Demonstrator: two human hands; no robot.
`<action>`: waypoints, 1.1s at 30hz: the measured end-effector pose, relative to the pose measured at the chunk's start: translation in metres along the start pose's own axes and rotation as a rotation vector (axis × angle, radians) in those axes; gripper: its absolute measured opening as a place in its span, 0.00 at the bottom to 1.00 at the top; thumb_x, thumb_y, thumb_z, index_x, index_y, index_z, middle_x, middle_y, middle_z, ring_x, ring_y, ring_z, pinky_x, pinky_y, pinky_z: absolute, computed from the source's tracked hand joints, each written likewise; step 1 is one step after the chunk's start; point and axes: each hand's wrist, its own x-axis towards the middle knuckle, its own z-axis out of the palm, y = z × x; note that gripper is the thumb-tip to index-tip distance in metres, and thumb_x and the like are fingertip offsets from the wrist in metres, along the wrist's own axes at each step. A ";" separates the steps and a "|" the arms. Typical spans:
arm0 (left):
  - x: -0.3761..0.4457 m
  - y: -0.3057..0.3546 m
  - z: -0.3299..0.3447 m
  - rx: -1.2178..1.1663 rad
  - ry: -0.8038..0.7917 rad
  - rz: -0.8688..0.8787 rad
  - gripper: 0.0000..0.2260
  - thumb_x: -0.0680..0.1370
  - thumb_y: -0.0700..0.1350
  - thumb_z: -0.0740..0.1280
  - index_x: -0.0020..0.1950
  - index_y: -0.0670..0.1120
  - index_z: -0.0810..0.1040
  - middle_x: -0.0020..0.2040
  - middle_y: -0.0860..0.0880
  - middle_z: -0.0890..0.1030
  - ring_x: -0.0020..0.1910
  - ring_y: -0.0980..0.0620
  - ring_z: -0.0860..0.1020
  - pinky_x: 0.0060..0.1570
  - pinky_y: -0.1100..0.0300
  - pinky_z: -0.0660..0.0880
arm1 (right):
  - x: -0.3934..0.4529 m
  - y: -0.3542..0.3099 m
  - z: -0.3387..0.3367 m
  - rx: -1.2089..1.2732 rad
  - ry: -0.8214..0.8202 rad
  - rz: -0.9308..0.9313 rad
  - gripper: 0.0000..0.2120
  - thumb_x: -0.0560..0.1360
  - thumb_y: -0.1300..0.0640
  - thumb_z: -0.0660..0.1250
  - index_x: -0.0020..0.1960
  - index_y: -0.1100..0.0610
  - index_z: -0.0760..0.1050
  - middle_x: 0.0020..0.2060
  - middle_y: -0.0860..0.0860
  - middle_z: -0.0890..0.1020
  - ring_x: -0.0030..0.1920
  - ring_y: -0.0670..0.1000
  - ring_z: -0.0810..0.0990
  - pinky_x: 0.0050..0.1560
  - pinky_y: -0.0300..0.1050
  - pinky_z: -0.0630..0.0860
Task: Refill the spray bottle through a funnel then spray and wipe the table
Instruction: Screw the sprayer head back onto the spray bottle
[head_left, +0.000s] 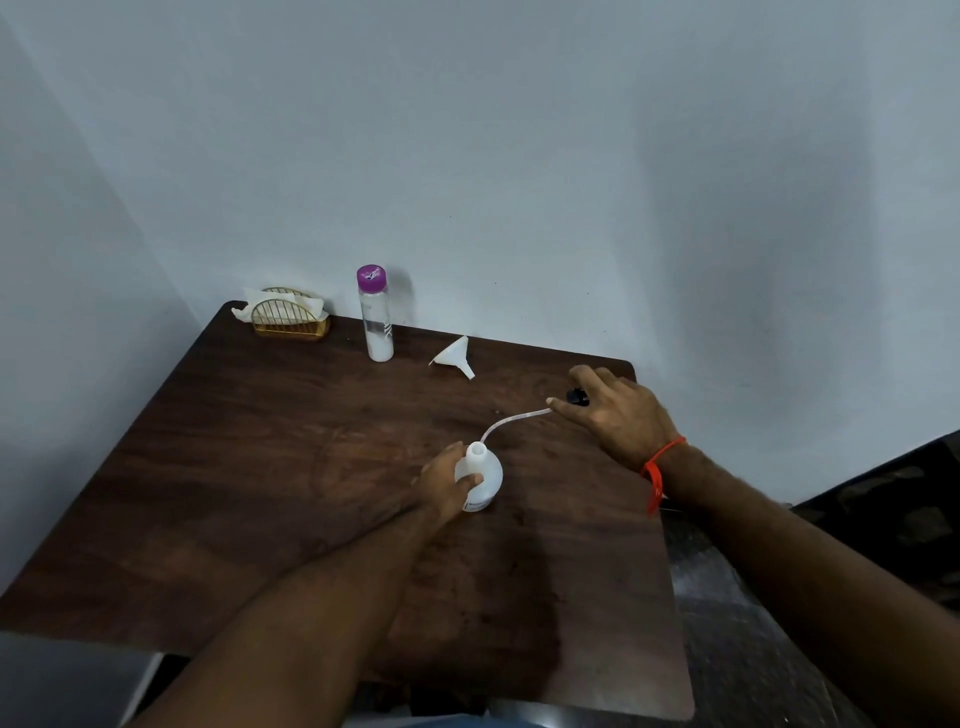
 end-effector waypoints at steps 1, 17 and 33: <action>0.000 0.000 0.000 0.000 0.003 0.000 0.28 0.74 0.50 0.73 0.72 0.46 0.71 0.70 0.48 0.75 0.67 0.47 0.73 0.68 0.51 0.68 | 0.001 -0.001 0.001 -0.010 -0.012 -0.017 0.24 0.69 0.59 0.76 0.63 0.48 0.77 0.55 0.58 0.77 0.46 0.57 0.78 0.35 0.50 0.77; -0.003 0.005 -0.001 -0.027 0.013 0.010 0.27 0.73 0.50 0.73 0.71 0.47 0.72 0.70 0.49 0.74 0.68 0.47 0.72 0.68 0.48 0.68 | 0.055 -0.036 0.008 0.501 -0.331 0.011 0.21 0.72 0.53 0.73 0.61 0.52 0.70 0.57 0.49 0.71 0.55 0.53 0.75 0.48 0.55 0.79; -0.009 0.008 -0.007 -0.069 0.016 -0.015 0.28 0.74 0.54 0.72 0.72 0.50 0.71 0.67 0.51 0.77 0.66 0.50 0.74 0.65 0.52 0.71 | 0.078 -0.089 0.039 0.718 -0.448 0.284 0.46 0.67 0.58 0.76 0.73 0.35 0.51 0.69 0.48 0.69 0.67 0.55 0.72 0.58 0.66 0.74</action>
